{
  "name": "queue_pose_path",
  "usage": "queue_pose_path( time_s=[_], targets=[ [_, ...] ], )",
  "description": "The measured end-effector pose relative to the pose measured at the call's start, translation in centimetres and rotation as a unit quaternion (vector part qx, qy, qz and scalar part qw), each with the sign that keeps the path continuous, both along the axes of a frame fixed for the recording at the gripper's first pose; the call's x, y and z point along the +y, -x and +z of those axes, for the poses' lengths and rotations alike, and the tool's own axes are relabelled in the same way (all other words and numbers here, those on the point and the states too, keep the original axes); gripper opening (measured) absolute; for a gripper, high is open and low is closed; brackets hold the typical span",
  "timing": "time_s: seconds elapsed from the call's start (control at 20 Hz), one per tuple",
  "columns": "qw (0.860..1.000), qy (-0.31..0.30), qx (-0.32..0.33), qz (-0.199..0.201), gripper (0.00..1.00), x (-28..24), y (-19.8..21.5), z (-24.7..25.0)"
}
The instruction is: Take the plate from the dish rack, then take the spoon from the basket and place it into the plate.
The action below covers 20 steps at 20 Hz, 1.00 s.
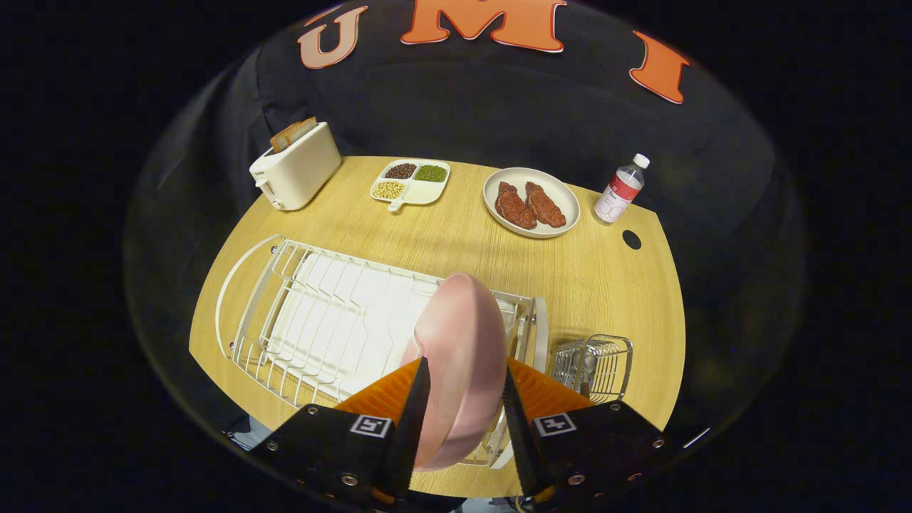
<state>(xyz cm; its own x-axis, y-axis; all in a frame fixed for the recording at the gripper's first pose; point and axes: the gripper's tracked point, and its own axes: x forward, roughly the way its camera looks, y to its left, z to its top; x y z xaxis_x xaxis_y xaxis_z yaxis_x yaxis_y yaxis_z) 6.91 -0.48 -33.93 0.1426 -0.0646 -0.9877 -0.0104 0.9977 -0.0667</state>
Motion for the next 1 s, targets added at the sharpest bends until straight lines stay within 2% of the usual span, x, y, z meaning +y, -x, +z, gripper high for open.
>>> queue_pose_path(
  time_s=[0.05, 0.1, 0.3, 0.75, 0.8, 1.0],
  targets=[
    [1.0, 0.01, 0.003, -0.003, 0.54, -0.3, 0.0, -0.2],
    [1.0, 0.018, 0.004, -0.009, 0.43, -0.5, 0.1, -0.3],
    [0.998, 0.054, 0.002, -0.016, 0.32, -1.8, -0.2, 0.3],
    [0.99, 0.133, -0.043, 0.035, 0.29, -1.5, -2.9, 2.7],
    [0.988, 0.141, -0.045, 0.037, 0.25, -1.4, -2.9, 3.0],
    [0.986, 0.147, -0.059, 0.043, 0.22, -1.4, -3.0, 4.4]
  ],
)
